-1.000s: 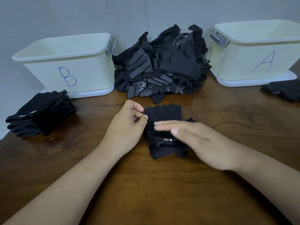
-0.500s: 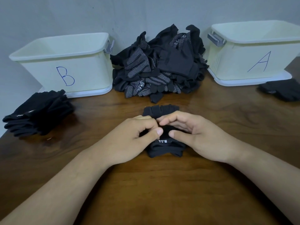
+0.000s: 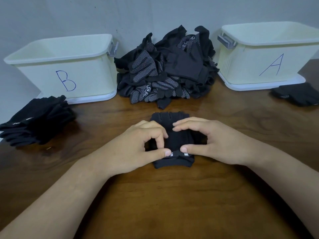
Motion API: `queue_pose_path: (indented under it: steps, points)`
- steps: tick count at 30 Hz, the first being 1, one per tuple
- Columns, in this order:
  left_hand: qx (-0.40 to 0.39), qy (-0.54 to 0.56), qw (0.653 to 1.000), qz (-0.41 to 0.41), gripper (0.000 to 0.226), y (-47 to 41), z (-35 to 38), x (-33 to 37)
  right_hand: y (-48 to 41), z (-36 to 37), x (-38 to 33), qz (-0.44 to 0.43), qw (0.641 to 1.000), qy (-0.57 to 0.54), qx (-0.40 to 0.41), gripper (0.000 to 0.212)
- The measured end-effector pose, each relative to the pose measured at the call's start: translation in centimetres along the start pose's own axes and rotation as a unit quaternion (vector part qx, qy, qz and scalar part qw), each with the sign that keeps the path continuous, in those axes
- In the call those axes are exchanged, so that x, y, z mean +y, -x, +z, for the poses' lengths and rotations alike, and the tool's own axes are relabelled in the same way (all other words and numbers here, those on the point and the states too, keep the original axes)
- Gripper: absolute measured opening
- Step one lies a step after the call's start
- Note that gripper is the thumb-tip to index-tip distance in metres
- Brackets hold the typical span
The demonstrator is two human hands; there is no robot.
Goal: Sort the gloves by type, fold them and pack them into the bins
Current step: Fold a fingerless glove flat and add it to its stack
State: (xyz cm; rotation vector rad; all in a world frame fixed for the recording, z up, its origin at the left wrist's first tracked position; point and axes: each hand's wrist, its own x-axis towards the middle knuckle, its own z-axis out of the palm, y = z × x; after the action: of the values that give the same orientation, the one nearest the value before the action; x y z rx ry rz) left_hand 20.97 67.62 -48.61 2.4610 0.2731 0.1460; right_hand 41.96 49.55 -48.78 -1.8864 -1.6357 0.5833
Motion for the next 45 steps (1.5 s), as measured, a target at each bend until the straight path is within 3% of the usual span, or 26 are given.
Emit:
queue_pose_path:
  steps: [8,10,12,15,18,21,23,26,29,35,41,45]
  points:
    - [-0.110,-0.080,0.989,-0.048,0.068,-0.3,-0.7,-0.1,-0.2,-0.1,1.1,0.012,0.989,0.122,-0.087,0.081]
    - [-0.130,-0.090,0.986,-0.056,0.069,-0.1,-1.0,-0.1,-0.1,-0.2,1.2,0.004,0.989,0.133,-0.061,0.078]
    - [-0.130,-0.097,0.985,-0.059,0.067,0.2,-1.0,0.0,-0.1,-0.6,1.5,-0.002,0.997,0.077,0.028,0.061]
    - [-0.090,-0.088,0.991,-0.054,0.062,0.5,-0.9,0.7,0.0,-2.1,2.4,0.002,0.989,-0.046,0.138,0.028]
    - [-0.023,-0.032,0.997,-0.066,0.049,0.6,-1.4,1.8,0.3,-2.9,2.9,0.033,0.985,-0.082,0.148,0.019]
    - [0.123,0.041,0.990,-0.052,0.027,-0.8,-1.6,3.6,0.4,-2.8,2.8,0.054,0.986,-0.064,0.141,0.013]
    - [0.155,0.018,0.987,-0.050,0.025,-2.7,-0.9,5.4,0.2,-2.6,2.9,0.053,0.987,-0.039,0.146,0.009]
    - [0.028,-0.083,0.995,-0.050,0.052,-5.0,1.6,7.0,0.2,-2.5,2.9,0.063,0.987,-0.012,0.150,0.013]
    - [-0.061,-0.207,0.972,-0.091,0.070,-4.7,3.8,6.0,0.2,-2.1,2.7,0.078,0.987,-0.008,0.140,0.021]
    - [-0.035,-0.232,0.968,-0.087,0.085,-3.5,4.7,4.2,0.6,-3.4,2.5,0.076,0.990,0.003,0.118,0.023]
    - [-0.052,-0.268,0.958,-0.091,0.090,-3.8,4.7,3.9,0.8,-3.2,2.4,0.092,0.983,0.150,0.056,0.027]
    - [-0.061,-0.275,0.955,-0.089,0.095,-3.8,4.8,3.9,0.4,-2.3,1.5,0.097,0.983,0.126,0.097,0.006]
